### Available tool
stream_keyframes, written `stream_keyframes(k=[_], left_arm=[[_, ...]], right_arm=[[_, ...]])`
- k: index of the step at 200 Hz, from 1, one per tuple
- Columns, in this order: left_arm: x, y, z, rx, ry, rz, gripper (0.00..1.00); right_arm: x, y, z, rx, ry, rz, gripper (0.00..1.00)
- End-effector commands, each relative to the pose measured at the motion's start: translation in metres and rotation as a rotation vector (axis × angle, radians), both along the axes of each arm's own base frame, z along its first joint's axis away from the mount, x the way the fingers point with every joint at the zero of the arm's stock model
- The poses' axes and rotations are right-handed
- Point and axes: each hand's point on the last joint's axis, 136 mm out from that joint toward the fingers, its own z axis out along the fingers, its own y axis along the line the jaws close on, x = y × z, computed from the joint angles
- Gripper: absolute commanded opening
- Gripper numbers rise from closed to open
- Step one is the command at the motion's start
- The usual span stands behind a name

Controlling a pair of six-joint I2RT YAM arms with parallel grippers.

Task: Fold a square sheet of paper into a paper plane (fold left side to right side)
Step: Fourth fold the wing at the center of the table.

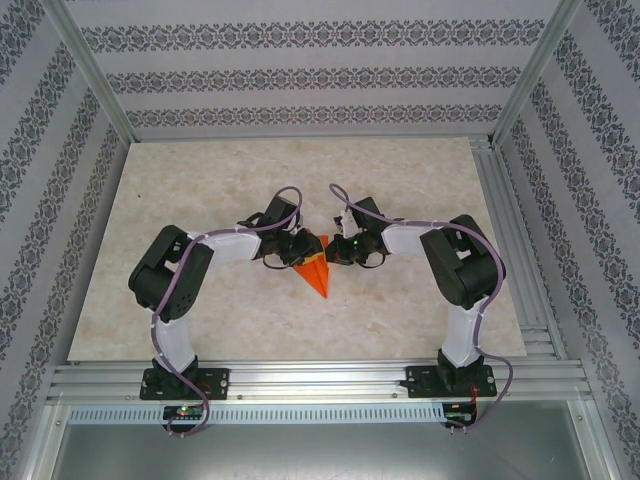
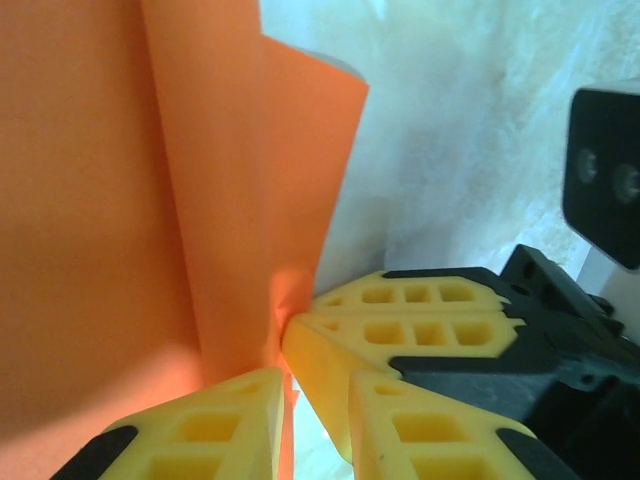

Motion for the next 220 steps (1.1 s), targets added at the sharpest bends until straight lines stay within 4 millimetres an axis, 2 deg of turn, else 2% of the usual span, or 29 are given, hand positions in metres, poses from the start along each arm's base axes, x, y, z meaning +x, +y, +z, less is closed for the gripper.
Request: stream_keyframes(k=[1,111,134,158,179,196,220], left_arm=[[0.008,-0.013,0.007,-0.044,-0.027,-0.014,0.26],[-0.009,0.006,-0.037,0.051,0.042,0.003,0.25],[-0.014,0.011,-0.048,0.074,0.062,0.017,0.25],[-0.018,0.014,-0.056,0.083,0.075,0.024,0.25],[-0.019,0.015,-0.058,0.090,0.081,0.028,0.25],[-0.019,0.015,-0.059,0.092,0.081,0.026,0.25],[-0.019,0.015,-0.059,0.094,0.081,0.030,0.25]], right_arm=[[-0.017,-0.008,-0.027,-0.097,0.051,0.023,0.03],[-0.012,-0.006,-0.024,-0.094,0.042,0.029,0.03],[-0.001,-0.002,-0.005,-0.063,0.004,0.024,0.06],[0.014,-0.003,0.028,-0.028,-0.060,0.011,0.13],[0.022,-0.012,0.057,-0.022,-0.114,-0.011,0.19],[0.017,-0.020,0.072,-0.023,-0.142,-0.016,0.24],[-0.008,-0.020,0.078,0.007,-0.130,0.013,0.24]])
